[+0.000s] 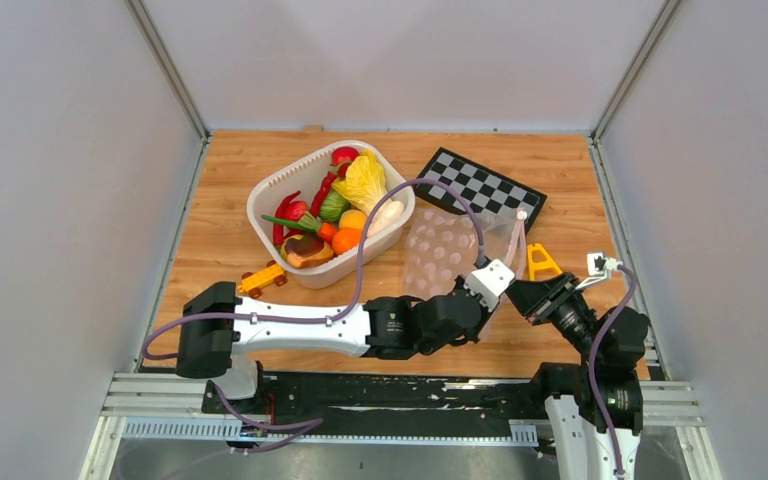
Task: Place the food in the zip-top bag and seal the zipper
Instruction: Open the zipper of the food storage bag at the center of the board.
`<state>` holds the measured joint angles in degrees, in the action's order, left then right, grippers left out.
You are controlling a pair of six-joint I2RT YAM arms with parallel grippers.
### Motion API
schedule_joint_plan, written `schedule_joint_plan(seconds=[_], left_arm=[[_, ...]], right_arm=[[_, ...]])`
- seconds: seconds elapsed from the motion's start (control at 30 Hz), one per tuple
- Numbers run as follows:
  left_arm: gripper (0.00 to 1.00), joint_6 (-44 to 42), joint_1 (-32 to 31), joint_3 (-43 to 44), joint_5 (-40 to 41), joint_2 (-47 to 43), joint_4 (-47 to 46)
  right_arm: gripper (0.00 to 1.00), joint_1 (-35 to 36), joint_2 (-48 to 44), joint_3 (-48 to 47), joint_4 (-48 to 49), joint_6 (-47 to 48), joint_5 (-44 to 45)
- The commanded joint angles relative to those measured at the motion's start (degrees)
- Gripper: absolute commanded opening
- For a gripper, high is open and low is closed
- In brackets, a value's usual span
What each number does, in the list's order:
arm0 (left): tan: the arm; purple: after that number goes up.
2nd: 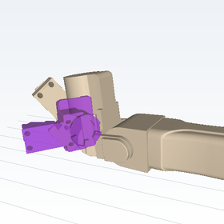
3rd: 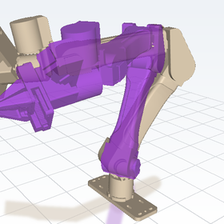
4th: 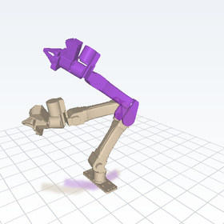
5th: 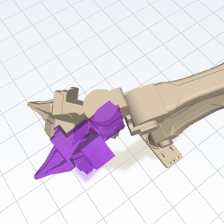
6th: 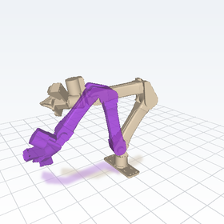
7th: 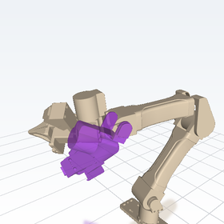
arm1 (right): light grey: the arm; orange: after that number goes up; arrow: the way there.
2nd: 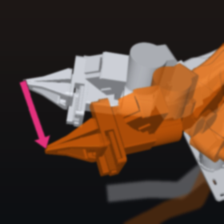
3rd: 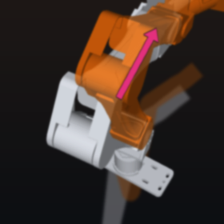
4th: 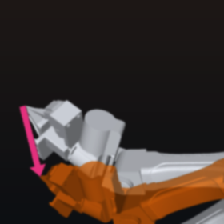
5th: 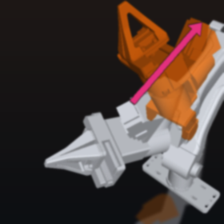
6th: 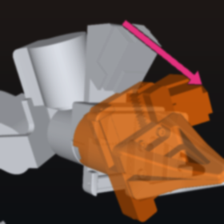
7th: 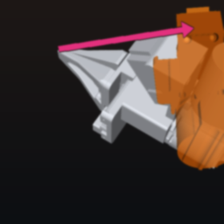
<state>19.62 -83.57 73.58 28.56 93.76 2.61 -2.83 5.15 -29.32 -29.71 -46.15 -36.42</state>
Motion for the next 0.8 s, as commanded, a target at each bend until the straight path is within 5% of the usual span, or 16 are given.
schedule_joint_plan(seconds=[0.0,0.1,0.2,0.6,0.77], left_arm=[[0.11,-0.7,0.0,-1.9,1.4,-3.6,-4.2],[0.06,-0.8,0.0,-3.0,1.8,-4.9,-3.9],[0.02,-0.8,0.0,-4.5,2.4,-6.7,-3.7],[0.00,-0.6,0.0,-8.2,4.9,-11.0,-2.9],[0.00,-1.1,0.0,-8.4,4.3,-12.6,-3.1]], right_arm=[[0.24,-0.2,0.5,-2.0,2.1,1.8,-2.5],[0.44,-0.3,0.5,-3.3,1.7,3.6,-4.0],[0.48,-0.3,0.5,-5.6,-1.1,6.9,-3.5],[0.35,-0.3,-0.9,-11.2,-13.3,14.7,9.4],[0.33,-0.2,0.0,-7.7,-11.2,12.5,10.2]])
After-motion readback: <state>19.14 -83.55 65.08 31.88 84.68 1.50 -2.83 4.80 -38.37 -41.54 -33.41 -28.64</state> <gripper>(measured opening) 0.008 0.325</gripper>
